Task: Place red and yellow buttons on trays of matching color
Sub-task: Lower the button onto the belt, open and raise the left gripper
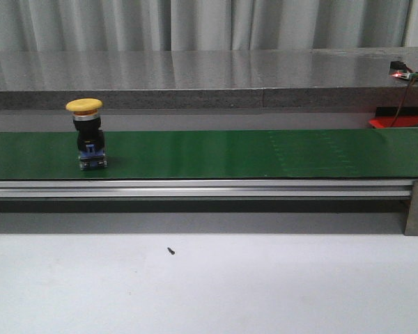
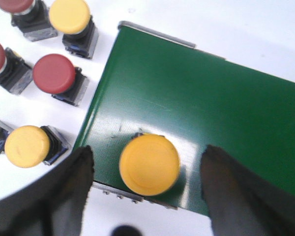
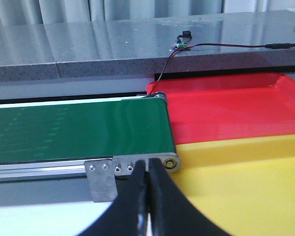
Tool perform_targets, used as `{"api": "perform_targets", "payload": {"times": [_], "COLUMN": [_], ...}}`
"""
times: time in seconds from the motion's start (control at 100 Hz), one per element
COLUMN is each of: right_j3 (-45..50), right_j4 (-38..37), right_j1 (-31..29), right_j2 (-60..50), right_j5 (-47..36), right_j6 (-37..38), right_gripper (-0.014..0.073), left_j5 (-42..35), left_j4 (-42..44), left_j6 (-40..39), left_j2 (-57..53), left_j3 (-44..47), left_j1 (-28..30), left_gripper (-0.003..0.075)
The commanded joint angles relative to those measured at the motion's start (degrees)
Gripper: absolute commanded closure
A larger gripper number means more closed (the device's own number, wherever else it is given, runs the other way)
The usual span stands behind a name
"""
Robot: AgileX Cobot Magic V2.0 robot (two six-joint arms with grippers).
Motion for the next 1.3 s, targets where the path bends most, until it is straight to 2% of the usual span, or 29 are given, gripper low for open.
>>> {"api": "perform_targets", "payload": {"times": [0.0,0.14,0.31,0.65,0.99,1.29], "right_j3": [-1.1,-1.1,-1.1,-1.1,-1.1,-1.1], "right_j4": [-0.5,-0.5,-0.5,-0.5,-0.5,-0.5], "right_j1": [0.0,0.0,0.0,0.0,0.0,0.0], "right_j2": [-1.0,-1.0,-1.0,-1.0,-1.0,-1.0], "right_j5": [-4.6,-4.6,-4.6,-4.6,-4.9,-7.2], "right_j6": [-0.1,-0.1,-0.1,-0.1,-0.1,-0.1], "right_gripper": [0.0662,0.0662,0.0662,0.0662,0.0662,0.0662], "left_j5": [0.0,0.7,0.8,0.0,-1.9,-2.0], "left_j4": [-1.0,-1.0,-1.0,-2.8,-3.2,-3.4], "left_j6": [0.8,0.8,0.8,0.9,0.9,0.9], "left_j2": [-5.3,-9.4,-15.0,-29.0,-46.7,-61.8], "left_j3": [-2.0,-1.5,2.4,17.2,30.6,38.7], "left_j1": [-2.6,-7.0,-10.8,-16.7,-16.8,-16.8], "left_gripper": [0.0480,0.0743,0.0739,0.0740,0.0740,0.0740]}}
